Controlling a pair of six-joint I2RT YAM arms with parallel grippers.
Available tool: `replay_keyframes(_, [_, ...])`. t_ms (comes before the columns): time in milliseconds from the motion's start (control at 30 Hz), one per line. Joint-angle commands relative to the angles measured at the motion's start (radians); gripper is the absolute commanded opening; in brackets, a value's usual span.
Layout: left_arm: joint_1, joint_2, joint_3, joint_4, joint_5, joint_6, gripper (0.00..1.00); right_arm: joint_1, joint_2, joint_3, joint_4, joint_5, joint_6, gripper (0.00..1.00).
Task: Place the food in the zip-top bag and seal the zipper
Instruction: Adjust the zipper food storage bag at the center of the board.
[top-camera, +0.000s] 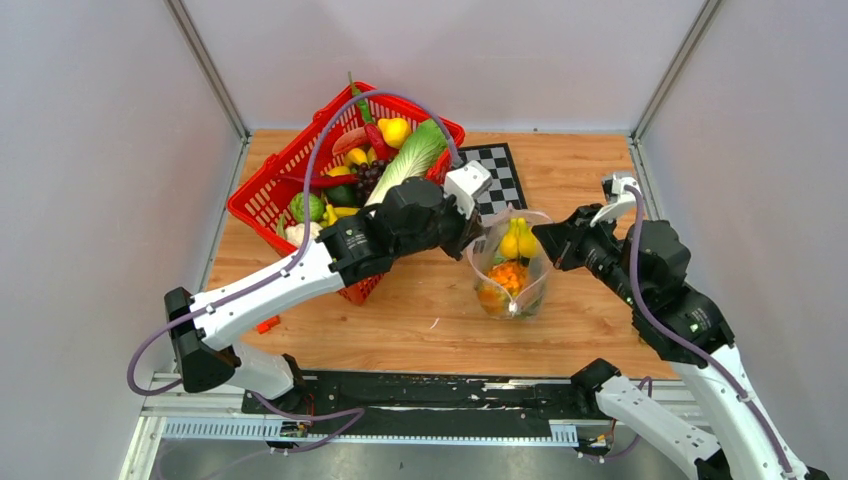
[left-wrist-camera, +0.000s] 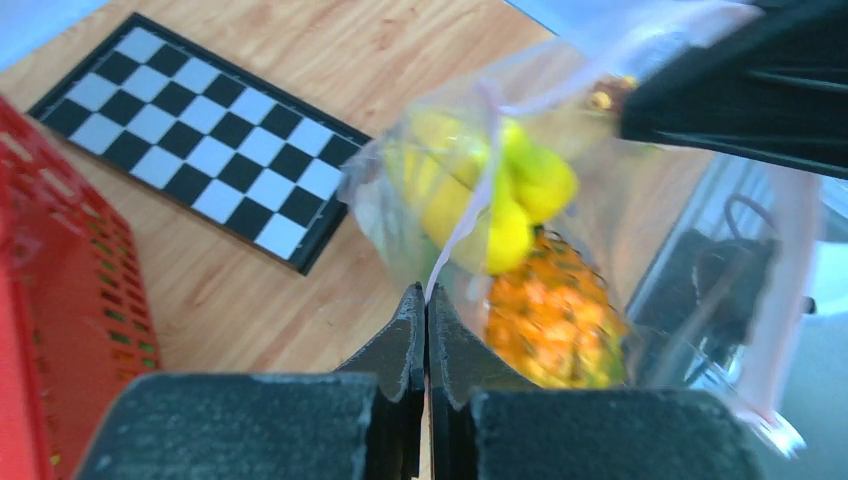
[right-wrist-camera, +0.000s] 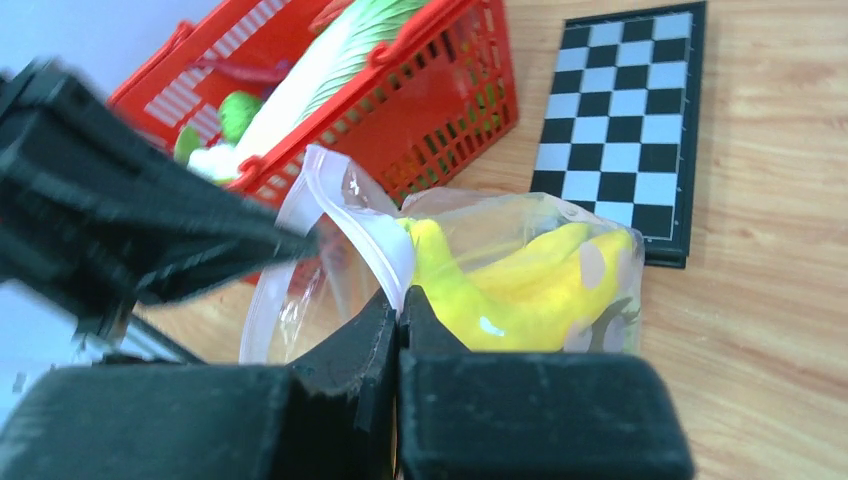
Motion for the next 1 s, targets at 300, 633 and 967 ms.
replay_keyframes(300, [0.090, 0.009, -0.008, 0.053, -0.031, -0.008, 0.00, 0.003, 0.182, 0.121, -0.066, -0.143, -0.081, 0.00])
replay_keyframes(633, [0.093, 0.008, -0.006, 0.041, -0.099, 0.021, 0.34, 0.003, 0.124, 0.008, 0.112, 0.021, 0.065, 0.00])
replay_keyframes(967, [0.094, -0.217, -0.055, -0.014, -0.061, 0.138, 0.93, 0.003, 0.166, 0.015, 0.122, 0.066, 0.095, 0.00])
